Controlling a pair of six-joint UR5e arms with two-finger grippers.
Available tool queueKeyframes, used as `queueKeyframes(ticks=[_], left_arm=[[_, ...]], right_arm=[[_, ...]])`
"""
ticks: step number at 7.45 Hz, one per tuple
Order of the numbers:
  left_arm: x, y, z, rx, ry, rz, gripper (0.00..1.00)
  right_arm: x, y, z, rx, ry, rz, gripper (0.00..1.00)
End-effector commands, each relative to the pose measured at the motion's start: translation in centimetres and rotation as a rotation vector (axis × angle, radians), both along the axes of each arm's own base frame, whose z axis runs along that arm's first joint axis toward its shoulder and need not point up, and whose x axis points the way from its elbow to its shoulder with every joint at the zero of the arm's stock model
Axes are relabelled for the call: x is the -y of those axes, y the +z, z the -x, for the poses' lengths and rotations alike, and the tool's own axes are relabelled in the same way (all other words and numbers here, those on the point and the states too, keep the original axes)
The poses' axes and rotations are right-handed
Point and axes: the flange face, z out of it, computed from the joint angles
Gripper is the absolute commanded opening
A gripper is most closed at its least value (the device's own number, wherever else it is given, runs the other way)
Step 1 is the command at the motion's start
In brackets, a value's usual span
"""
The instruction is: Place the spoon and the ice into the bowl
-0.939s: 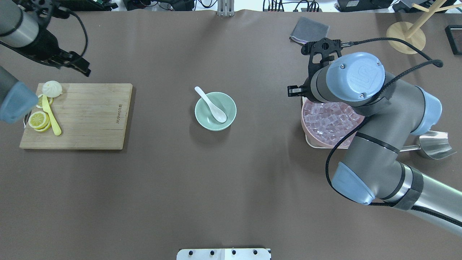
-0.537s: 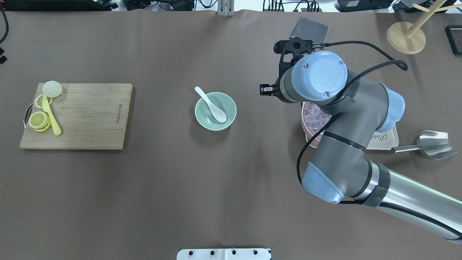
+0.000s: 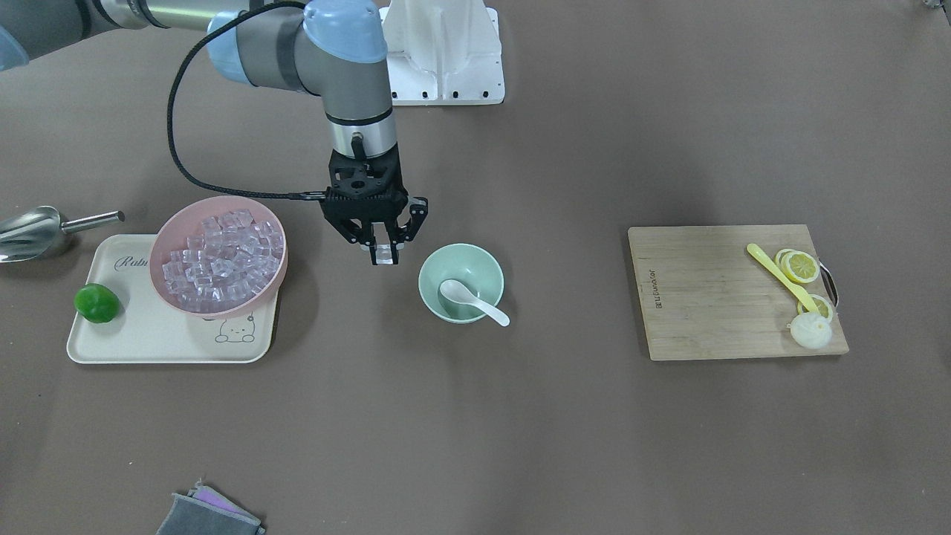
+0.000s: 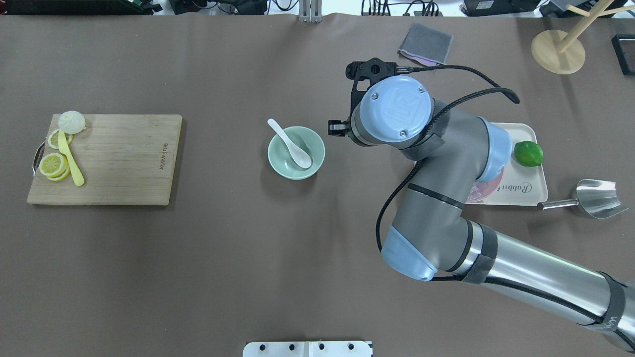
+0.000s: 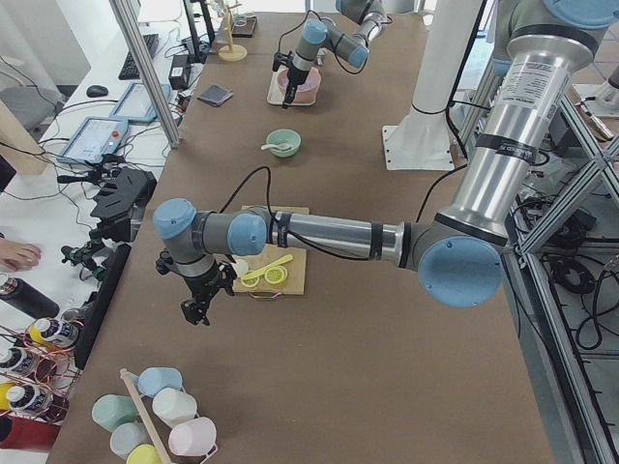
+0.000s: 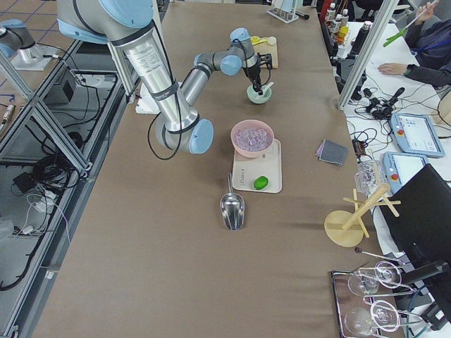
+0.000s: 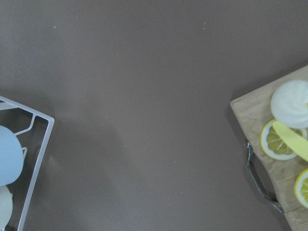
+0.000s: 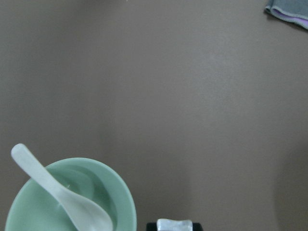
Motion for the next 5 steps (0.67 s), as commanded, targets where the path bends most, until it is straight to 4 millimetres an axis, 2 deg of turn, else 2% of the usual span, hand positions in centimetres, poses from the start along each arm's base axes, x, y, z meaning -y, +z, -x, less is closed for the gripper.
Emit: queueKeyframes(ticks=[1, 2, 3, 5], left_arm=[[-0.5, 0.9, 1.2, 0.002, -0.011, 0.003, 0.99], [-0.6, 1.0, 1.2, 0.001, -0.016, 0.01, 0.99], [-0.6, 1.1, 1.2, 0.0, -0.017, 0.016, 0.99], [-0.7, 1.1, 1.2, 0.0, -0.017, 0.017, 0.99]], right_arm=[[-0.9, -1.6, 7.1, -0.034, 0.022, 0.032, 0.0], [-1.6, -2.1, 8.8, -0.042, 0.013, 0.027, 0.0], [-1.8, -1.6, 10.1, -0.055, 0.002, 0.034, 0.01], [-2.5, -1.5, 10.7, -0.043, 0.021, 0.06, 0.99]])
